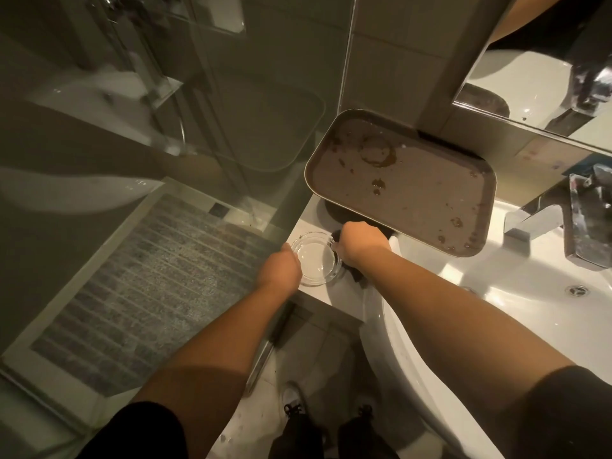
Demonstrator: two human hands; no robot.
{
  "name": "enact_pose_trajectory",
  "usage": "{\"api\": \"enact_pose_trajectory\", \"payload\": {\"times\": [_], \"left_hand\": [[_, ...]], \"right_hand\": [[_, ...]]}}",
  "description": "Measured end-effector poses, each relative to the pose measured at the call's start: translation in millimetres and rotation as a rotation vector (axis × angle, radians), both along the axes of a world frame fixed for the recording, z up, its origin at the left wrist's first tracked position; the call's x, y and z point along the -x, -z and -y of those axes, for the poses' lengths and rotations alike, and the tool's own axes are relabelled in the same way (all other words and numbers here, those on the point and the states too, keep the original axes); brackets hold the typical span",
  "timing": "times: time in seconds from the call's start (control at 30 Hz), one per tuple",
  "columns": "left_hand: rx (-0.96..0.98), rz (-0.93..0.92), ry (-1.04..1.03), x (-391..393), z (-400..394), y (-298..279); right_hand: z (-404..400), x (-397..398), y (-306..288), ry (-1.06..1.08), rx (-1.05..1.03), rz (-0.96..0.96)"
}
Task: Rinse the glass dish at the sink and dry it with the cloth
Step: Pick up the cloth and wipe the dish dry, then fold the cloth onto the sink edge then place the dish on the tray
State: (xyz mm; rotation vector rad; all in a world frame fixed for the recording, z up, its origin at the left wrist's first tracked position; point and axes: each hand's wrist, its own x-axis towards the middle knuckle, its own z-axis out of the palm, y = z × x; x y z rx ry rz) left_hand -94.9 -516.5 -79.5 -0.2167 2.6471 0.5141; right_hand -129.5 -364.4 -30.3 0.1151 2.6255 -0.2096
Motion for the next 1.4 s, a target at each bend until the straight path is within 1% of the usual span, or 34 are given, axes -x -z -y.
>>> {"api": "enact_pose_trajectory", "payload": {"times": [0.17, 0.43, 0.57, 0.63, 0.7, 0.77, 0.83, 0.87, 1.0, 1.1, 1.17, 1.23, 1.27, 1.33, 1.4], "left_hand": [[0.027, 0.009, 0.006, -2.7, 0.6, -1.8], [-0.016, 0.004, -0.005, -4.3, 2.2, -5.8], [-0.034, 0.003, -0.004, -7.5, 4.4, -13.0], [-0.017, -0.023, -0.013, -10.2, 6.7, -23.2], [-0.024, -0.089, -0.003, -12.7, 8.6, -40.3], [-0.083, -0.218, 0.067, -14.2, 8.8, -61.4], [-0.153, -0.338, 0.208, -14.4, 6.1, -82.2], [-0.178, -0.36, 0.287, -14.2, 3.9, -91.9], [-0.261, -0.324, 0.511, -18.4, -10.9, -125.4], [-0.312, -0.323, 0.661, -27.1, -22.9, -144.1], [-0.317, -0.348, 0.756, -35.7, -31.0, -153.6], [-0.312, -0.394, 0.828, -46.5, -41.9, -162.3], [-0.311, -0.415, 0.856, -53.6, -48.7, -166.6], [-0.313, -0.485, 0.924, -68.8, -64.6, -174.5], [-0.291, -0.551, 1.009, -86.6, -81.6, -181.7]], "right_hand": [[0.2, 0.3, 1.2, 0.014, 0.022, -0.025], [-2.6, 0.4, -5.3, 0.028, 0.05, -0.043], [-6.9, -3.1, -14.7, -0.039, 0.052, -0.053], [-9.8, -8.0, -20.9, -0.081, 0.065, -0.063], [-14.7, -14.1, -27.5, -0.094, 0.115, -0.088], [-22.0, -22.6, -38.2, -0.104, 0.205, -0.086], [-31.6, -35.2, -54.5, -0.138, 0.296, -0.061], [-36.5, -42.9, -64.4, -0.156, 0.333, -0.056], [-55.9, -76.3, -100.9, -0.162, 0.446, -0.077], [-74.2, -105.4, -123.0, -0.122, 0.542, -0.068], [-92.3, -127.0, -133.4, -0.003, 0.695, 0.008], [-116.3, -149.2, -140.9, 0.172, 0.883, 0.146], [-129.8, -160.2, -142.6, 0.231, 0.942, 0.204], [-156.7, -182.1, -142.9, 0.312, 0.968, 0.265], [-178.6, -203.8, -141.3, 0.412, 0.958, 0.282]]}}
